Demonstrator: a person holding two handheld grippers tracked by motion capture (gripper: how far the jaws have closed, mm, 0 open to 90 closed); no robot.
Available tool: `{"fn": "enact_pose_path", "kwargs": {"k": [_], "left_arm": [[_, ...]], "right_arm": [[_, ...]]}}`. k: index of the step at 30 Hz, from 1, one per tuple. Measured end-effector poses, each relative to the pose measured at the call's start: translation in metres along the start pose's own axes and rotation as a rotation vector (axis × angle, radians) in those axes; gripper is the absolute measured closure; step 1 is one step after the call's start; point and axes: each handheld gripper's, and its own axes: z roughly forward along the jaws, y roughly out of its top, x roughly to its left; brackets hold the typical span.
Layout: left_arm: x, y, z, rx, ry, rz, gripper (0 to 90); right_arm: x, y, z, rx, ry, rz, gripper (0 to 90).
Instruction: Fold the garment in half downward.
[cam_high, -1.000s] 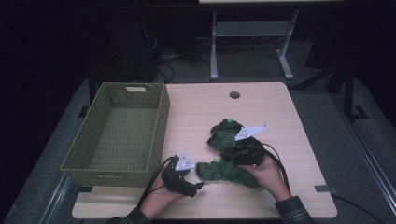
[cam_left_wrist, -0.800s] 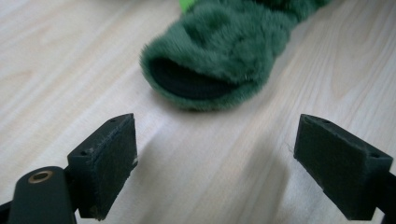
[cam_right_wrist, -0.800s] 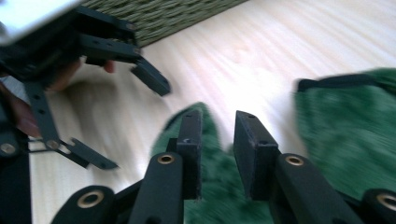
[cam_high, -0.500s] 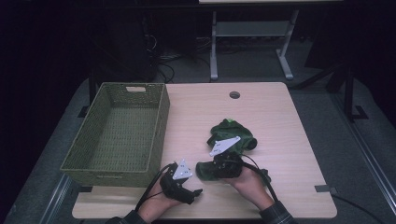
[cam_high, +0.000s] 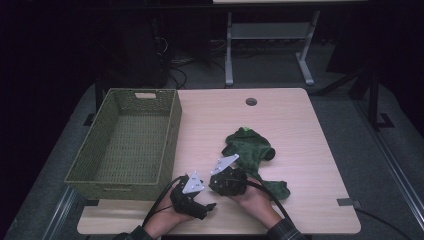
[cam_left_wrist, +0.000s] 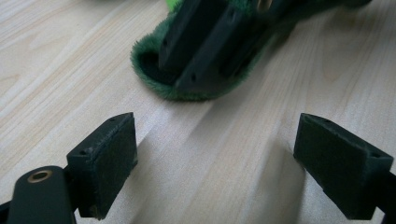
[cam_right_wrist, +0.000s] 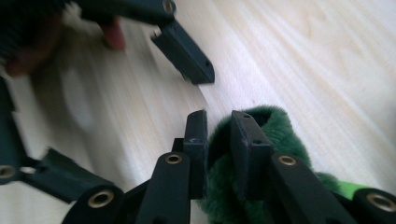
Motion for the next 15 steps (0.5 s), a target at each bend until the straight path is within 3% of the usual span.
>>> {"fn": "enact_pose_path", "kwargs": {"k": [4,7,15], "left_arm": [[0.0005,0.0001,-0.0001,0.001,0.003,0.009,12.5],[0.0003,0.0001,-0.0001,-0.001,0.002,0.005,12.5],[-0.0001,0.0,0.0,-0.001,-0.001,-0.003,12.5]], "right_arm": [[0.0043,-0.0027,0.0047,0.004,-0.037,-0.024,81.6],[0.0069,-0.0044,0.0045,-0.006,-0.038,-0.033,85.9],[0.0069,-0.0078,-0.0014,-0.006,0.084,-0.021,86.6]]}}
